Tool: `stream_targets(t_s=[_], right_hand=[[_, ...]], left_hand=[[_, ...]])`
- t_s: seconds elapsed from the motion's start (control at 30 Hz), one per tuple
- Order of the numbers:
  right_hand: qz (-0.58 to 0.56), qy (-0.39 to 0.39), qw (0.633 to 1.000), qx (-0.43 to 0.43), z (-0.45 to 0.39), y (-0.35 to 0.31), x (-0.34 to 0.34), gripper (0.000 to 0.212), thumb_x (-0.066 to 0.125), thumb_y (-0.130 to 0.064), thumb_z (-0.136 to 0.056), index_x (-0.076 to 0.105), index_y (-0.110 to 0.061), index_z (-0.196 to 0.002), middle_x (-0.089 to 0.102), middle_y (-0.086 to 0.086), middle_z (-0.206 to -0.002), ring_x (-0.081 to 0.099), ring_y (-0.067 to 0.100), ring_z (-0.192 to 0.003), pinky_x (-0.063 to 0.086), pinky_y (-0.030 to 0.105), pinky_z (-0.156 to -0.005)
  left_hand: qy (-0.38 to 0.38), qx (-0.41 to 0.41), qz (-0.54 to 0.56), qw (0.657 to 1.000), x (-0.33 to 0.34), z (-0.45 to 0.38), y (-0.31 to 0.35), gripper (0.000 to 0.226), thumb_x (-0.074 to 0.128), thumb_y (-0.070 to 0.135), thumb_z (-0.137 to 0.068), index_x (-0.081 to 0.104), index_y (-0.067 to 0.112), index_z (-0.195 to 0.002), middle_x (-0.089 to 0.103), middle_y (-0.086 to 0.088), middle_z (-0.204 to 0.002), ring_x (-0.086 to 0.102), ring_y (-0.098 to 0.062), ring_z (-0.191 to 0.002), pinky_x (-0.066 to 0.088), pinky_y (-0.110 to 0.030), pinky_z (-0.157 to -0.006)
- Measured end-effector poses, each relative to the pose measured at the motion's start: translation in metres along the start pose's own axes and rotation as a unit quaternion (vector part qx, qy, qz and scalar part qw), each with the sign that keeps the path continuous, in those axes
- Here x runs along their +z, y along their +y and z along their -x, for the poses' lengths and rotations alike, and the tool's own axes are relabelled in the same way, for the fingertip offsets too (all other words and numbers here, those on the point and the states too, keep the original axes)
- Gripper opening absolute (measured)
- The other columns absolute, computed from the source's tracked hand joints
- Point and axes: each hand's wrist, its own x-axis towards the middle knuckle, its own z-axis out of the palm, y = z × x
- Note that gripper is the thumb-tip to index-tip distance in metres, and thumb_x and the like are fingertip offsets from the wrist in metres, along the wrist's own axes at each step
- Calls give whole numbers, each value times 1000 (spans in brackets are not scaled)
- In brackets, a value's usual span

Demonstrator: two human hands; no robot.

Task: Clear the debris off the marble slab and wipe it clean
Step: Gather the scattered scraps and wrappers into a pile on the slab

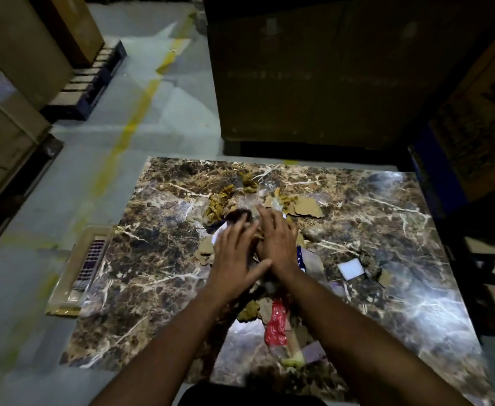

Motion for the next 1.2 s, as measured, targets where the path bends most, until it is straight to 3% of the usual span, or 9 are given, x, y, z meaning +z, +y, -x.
stream_targets(t_s=[0.13, 0.27, 0.37, 0.5, 0.6, 0.7, 0.8, 0.97, 1.2], right_hand=[[-213, -24, 977, 23, 1, 17, -12, 60, 36, -52, -101, 18, -42, -157, 43, -6, -154, 36, 21, -145, 26, 52, -119], [-515, -54, 841, 157, 1, 27, -33, 57, 42, -28, -108, 17, -48, -155, 53, -15, -146, 43, 23, -144, 37, 43, -112], [-559, -56, 806, 190, -2, 30, -44, 56, 43, -26, -109, 21, -49, -155, 57, -37, -124, 42, 21, -144, 30, 54, -119], [-543, -21, 816, 196, -1, 36, -57, 53, 44, -14, -105, 35, -38, -152, 54, -7, -148, 51, 19, -135, 37, 52, -115], [-543, 13, 811, 217, -11, 44, -66, 42, 41, -8, -106, 48, -24, -143, 57, 7, -143, 57, 20, -126, 47, 46, -110], [-420, 10, 893, 159, -30, 52, -72, 33, 46, -4, -104, 61, -20, -128, 66, 7, -129, 64, 19, -117, 55, 44, -100], [-273, -30, 959, 70, -66, 44, -74, 30, 53, -4, -101, 68, -15, -124, 70, 5, -124, 64, 14, -112, 52, 24, -94], [-32, -138, 987, -78, -155, 10, -49, 33, 61, -23, -97, 66, -19, -129, 64, 7, -132, 56, 23, -122, 45, 41, -104], [42, -241, 968, -45, -240, -6, 17, 59, 56, -50, -98, 41, -35, -153, 28, 12, -162, 26, 37, -147, 27, 53, -120]], left_hand=[[-98, -42, 38, 994, 19, -39, 12, 101, 17, 90, -80, -6, 33, -160, -14, 7, -168, -18, -16, -153, 0, -53, -125], [-116, -34, -46, 992, 26, -40, 4, 91, 14, 89, -84, -8, 41, -158, -13, 4, -168, -17, -22, -153, 4, -56, -124], [-110, -24, -74, 991, 24, -39, 1, 86, 27, 83, -88, -1, 42, -158, -7, 4, -169, -11, -24, -154, 6, -52, -123], [-107, -27, -75, 991, 22, -40, 4, 83, 37, 79, -89, 7, 43, -158, -1, 5, -169, -6, -24, -154, 11, -51, -121], [-99, -30, -70, 992, 24, -39, 1, 84, 38, 81, -88, 11, 43, -157, 3, 5, -169, -4, -23, -154, 13, -50, -121], [-97, -32, -72, 992, 26, -38, -1, 84, 35, 82, -87, 11, 43, -157, 5, 4, -168, -2, -24, -154, 15, -50, -122], [-90, -40, -73, 992, 27, -36, -2, 83, 31, 84, -87, 10, 43, -157, 3, 5, -169, -3, -24, -154, 17, -51, -123], [-88, -44, -60, 993, 29, -35, -5, 80, 33, 80, -88, 6, 46, -155, -1, 7, -168, -6, -24, -154, 13, -50, -123], [-64, -28, -31, 997, 33, -32, -12, 78, 34, 78, -90, 14, 40, -156, 5, 6, -168, -8, -21, -155, 7, -45, -124]])
